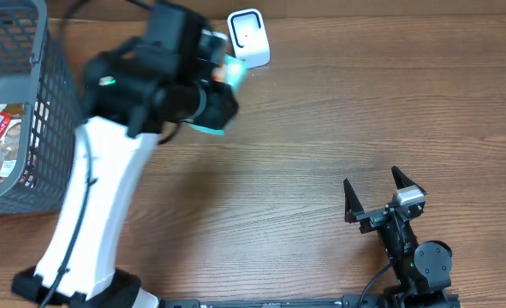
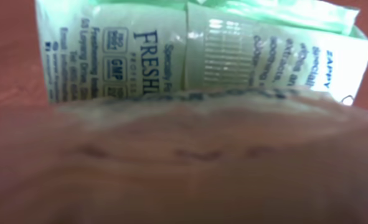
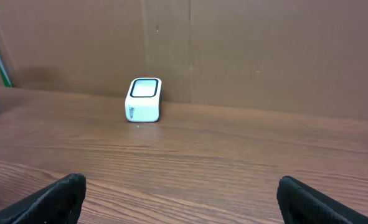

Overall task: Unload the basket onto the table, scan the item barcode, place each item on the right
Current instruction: 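Lift the items out with the left gripper and carry toward table center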

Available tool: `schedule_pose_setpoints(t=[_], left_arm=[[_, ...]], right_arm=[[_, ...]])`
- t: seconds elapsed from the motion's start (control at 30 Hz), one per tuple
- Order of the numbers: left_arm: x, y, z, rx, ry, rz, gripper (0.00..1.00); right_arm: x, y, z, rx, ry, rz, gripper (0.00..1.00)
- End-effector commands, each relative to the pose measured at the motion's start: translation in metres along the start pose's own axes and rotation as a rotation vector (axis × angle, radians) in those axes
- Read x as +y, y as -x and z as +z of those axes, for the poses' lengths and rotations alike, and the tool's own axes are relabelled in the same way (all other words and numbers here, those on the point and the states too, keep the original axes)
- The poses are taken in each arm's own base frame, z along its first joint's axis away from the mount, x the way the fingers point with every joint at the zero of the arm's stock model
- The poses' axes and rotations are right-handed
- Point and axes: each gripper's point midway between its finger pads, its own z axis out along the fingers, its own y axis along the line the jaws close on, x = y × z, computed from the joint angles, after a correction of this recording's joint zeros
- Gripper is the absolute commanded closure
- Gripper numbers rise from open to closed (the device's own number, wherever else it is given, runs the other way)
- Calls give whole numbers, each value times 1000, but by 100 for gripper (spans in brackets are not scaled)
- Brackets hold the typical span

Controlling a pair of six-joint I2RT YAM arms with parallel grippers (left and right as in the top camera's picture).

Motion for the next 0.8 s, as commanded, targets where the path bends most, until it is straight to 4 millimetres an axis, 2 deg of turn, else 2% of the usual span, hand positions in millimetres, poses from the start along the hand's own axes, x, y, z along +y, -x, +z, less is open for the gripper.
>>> schedule_pose_setpoints(t=[0.0,0.27,0.4,0.67,0.7,0.77], left_arm=[[-22,-1,29,22,-5,2,63],[-76,-16,105,79,-42,-7,63],[-90,-25,142,104,4,-41,66],[-122,-45,217,177,27,-79,66],[-128,-51,232,194,26,-75,66],[-135,-56,244,204,23,-72,67]], right_arm=[[0,-3,0,-1,-1,6,0],[0,-3,0,0,-1,7,0],[0,-3,0,0,-1,6,0],[0,-3,0,0,-1,6,0],[0,-3,0,0,-1,6,0],[0,-3,0,0,-1,6,0]])
